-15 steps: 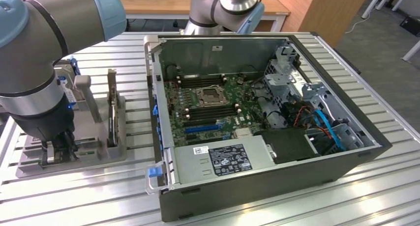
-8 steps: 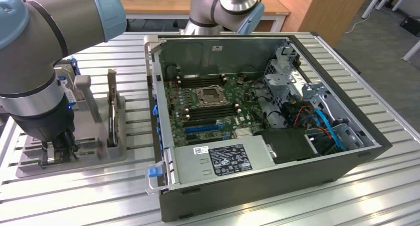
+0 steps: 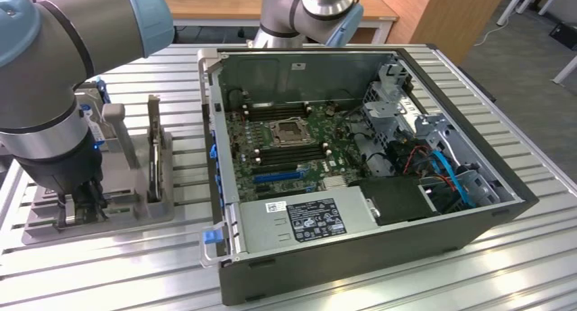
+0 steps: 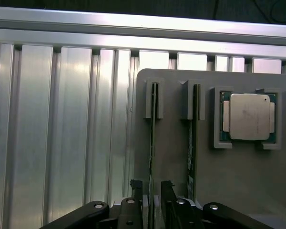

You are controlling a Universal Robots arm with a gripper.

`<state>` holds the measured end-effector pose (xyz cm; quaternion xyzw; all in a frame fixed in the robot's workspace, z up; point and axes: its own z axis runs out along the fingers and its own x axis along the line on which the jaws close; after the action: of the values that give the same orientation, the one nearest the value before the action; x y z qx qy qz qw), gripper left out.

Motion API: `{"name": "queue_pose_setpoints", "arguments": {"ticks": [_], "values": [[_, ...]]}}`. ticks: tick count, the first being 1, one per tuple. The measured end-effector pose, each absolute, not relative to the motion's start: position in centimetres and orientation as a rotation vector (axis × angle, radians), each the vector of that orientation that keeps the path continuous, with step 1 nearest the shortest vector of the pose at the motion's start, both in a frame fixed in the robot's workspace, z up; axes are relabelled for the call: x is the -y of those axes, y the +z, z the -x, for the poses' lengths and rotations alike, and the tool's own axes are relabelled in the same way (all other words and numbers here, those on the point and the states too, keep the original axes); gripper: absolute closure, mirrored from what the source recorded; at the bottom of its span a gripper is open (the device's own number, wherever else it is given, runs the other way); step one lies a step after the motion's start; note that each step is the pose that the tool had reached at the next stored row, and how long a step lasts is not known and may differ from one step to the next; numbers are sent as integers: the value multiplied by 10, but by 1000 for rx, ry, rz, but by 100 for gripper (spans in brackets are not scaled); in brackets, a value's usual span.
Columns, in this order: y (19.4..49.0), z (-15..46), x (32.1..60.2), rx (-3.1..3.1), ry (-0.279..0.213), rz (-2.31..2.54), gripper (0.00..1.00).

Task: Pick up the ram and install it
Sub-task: 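Pick up the ram and move it above insertion slot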

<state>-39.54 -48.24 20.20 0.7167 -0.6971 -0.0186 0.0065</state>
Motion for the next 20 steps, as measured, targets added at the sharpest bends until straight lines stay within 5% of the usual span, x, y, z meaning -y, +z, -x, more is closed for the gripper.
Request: {"name": "queue_pose_setpoints", "arguments": {"ticks": [20], "values": [[202,395,482,2181,-58,-2243,78]]}}
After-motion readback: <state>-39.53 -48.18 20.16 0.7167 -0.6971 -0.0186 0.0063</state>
